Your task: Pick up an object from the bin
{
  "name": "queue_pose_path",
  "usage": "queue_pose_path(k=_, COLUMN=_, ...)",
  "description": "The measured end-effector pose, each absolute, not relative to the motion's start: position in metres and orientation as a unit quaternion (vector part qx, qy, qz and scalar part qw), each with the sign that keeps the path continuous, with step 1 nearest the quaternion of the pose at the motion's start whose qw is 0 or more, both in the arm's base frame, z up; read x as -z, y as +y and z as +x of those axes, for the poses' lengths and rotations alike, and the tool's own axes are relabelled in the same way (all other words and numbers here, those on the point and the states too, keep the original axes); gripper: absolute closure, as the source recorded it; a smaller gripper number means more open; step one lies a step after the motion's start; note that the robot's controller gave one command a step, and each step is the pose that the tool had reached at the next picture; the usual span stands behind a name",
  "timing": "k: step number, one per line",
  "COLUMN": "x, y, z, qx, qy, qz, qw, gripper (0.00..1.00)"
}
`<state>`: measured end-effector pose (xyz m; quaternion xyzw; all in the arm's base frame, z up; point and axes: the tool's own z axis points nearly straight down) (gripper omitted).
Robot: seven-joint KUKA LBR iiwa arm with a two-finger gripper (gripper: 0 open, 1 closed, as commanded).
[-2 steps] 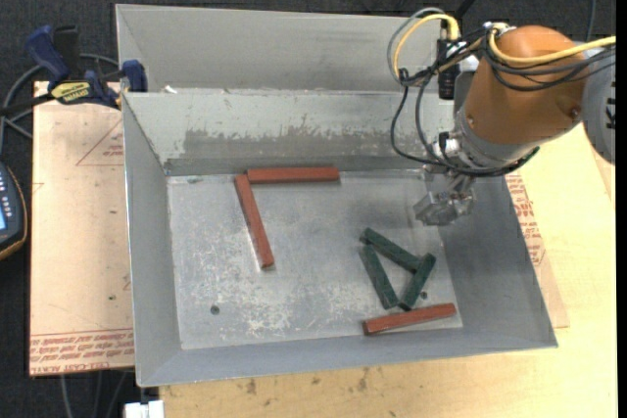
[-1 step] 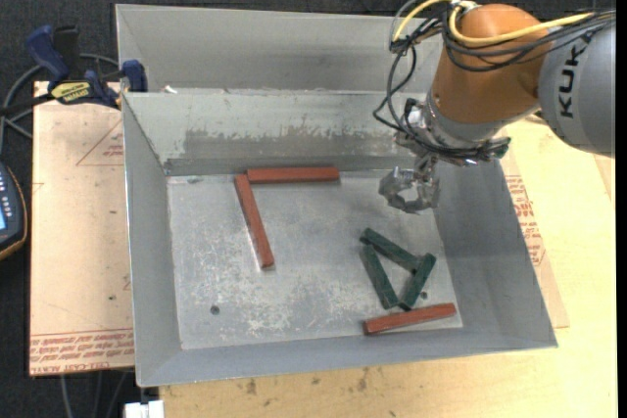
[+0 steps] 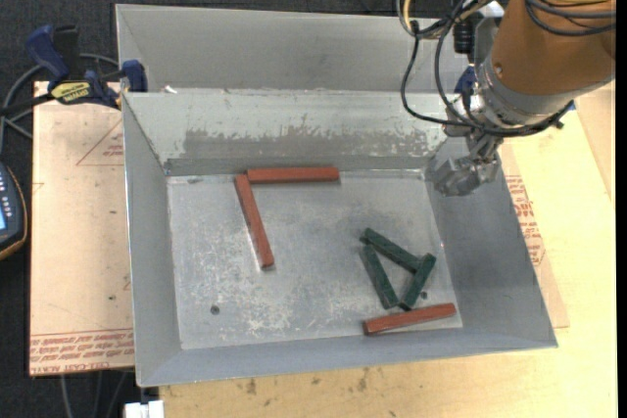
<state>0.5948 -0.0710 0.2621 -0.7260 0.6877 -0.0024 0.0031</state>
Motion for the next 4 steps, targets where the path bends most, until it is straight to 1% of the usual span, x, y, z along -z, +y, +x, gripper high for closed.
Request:
queue_pose_path(k=1, x=-0.191, y=-0.052, z=0.567, qx=-0.004, qy=0.637, qz=-0.771, qw=-0.001, gripper=1.0)
queue_pose_path(k=2, x=-0.194, y=-0.053, z=0.569, qx=-0.001, qy=0.638, qz=-0.77, qw=0.001, gripper=0.0)
queue_pose_path(k=3, x=-0.141, y=-0.069, z=0.538, qx=-0.004, qy=0.618, qz=-0.786, qw=-0.001, gripper=0.0)
queue_pose_path(k=4, x=-0.067, y=-0.081, z=0.555, qx=-0.003, qy=0.663, qz=-0.749, qw=0.0, gripper=0.0)
